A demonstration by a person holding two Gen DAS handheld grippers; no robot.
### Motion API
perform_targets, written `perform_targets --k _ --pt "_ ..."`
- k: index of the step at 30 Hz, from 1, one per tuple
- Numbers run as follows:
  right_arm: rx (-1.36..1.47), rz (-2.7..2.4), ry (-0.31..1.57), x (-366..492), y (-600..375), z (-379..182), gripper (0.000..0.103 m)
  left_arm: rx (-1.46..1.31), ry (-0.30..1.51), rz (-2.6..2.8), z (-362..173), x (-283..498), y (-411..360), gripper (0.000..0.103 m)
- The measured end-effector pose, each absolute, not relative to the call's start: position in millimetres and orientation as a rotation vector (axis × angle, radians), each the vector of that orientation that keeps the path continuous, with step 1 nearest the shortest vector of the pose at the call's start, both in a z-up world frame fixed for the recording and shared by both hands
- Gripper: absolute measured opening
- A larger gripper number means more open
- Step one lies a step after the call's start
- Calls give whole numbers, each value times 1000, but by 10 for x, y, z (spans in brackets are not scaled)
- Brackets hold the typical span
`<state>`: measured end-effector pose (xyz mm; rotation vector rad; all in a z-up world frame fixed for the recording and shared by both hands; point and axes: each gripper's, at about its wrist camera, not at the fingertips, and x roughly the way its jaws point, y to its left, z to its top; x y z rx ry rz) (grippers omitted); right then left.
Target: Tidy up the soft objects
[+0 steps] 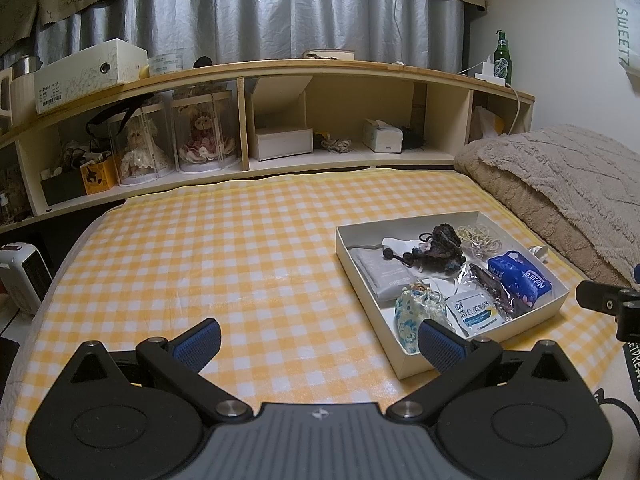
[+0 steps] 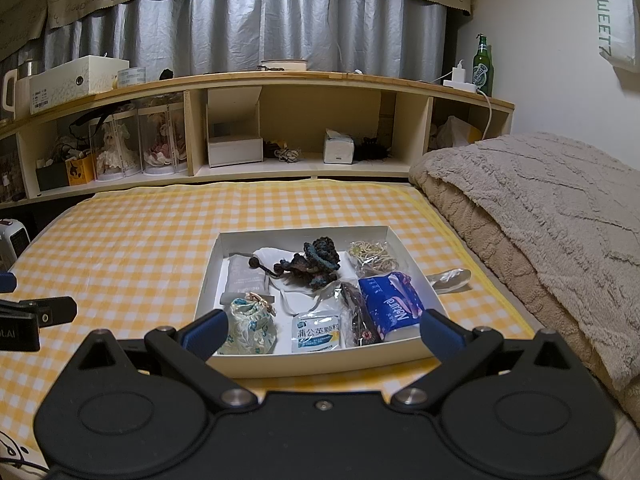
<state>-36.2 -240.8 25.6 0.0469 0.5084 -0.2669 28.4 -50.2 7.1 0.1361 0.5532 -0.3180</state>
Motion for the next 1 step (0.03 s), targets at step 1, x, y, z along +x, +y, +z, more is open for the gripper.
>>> perform_targets --k 1 --pt "47 -267 508 -362 -2409 256 103 135 553 -318 72 290 -486 103"
